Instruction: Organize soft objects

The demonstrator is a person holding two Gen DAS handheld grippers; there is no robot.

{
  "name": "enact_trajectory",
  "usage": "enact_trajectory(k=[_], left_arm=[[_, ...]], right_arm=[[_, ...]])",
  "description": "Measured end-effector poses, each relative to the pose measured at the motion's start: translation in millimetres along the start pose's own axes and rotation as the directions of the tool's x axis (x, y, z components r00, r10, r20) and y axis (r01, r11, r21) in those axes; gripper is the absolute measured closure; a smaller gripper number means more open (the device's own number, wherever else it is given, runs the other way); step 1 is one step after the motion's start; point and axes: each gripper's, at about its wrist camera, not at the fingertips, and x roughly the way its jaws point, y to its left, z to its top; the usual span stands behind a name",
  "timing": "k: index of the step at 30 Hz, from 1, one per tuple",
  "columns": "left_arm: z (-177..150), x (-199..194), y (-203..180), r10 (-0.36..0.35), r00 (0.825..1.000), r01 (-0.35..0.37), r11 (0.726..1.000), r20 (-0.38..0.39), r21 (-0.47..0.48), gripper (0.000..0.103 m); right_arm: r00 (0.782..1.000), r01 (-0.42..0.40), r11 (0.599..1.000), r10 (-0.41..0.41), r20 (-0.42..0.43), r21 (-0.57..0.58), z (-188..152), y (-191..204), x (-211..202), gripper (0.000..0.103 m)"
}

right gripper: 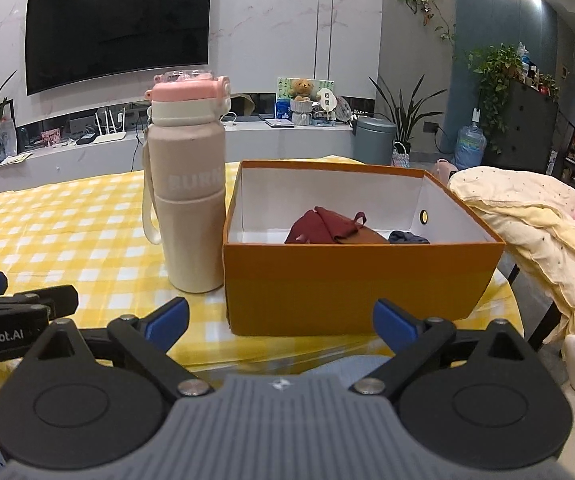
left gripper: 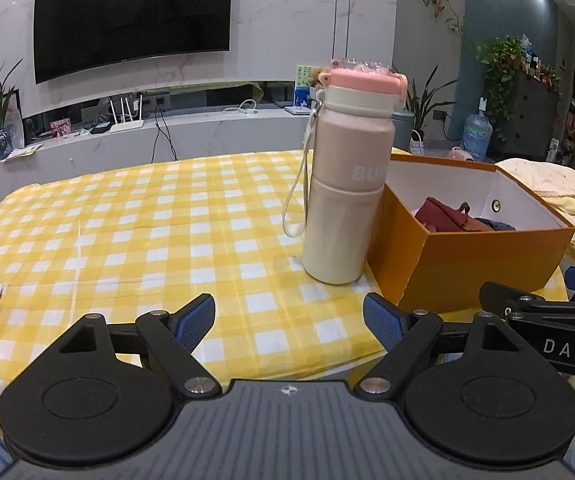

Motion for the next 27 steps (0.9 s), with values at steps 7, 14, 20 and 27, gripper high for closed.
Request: enact_trajectory(k=[7, 14, 20, 27], left_arm=[[-2.9, 0.3, -2.9, -0.009, 1.0, 0.01, 1.0, -0.006, 0.01, 0.005], [-2.6, 0.4, -3.3, -0.02, 1.0, 0.02, 1.0, -0.004, 0.016, 0.005], [-4.3, -0.7, -4.5, -0.025, 1.0, 0.025, 1.0, 0.0, 0.019, 0.005], [-4.1, -2.0, -4.3, -0.026, 1.0, 0.026, 1.0, 0.006, 0.019, 0.005]], right_arm=[[1.0, 0.008, 1.0, -0.008, -0.003, 0.006, -2.7, -4.3, -1.9, 0.006], [1.0, 0.014, 1.0, -0.014, -0.003, 0.009, -3.7, -6.1, -2.8, 0.005], [1.0, 0.019, 1.0, -0.019, 0.003, 0.009, -3.9, -6.4, -3.7, 0.005], [1.0, 0.02, 1.0, -0.02, 0.001, 0.006, -4.8, -6.1, -3.6, 0.005]])
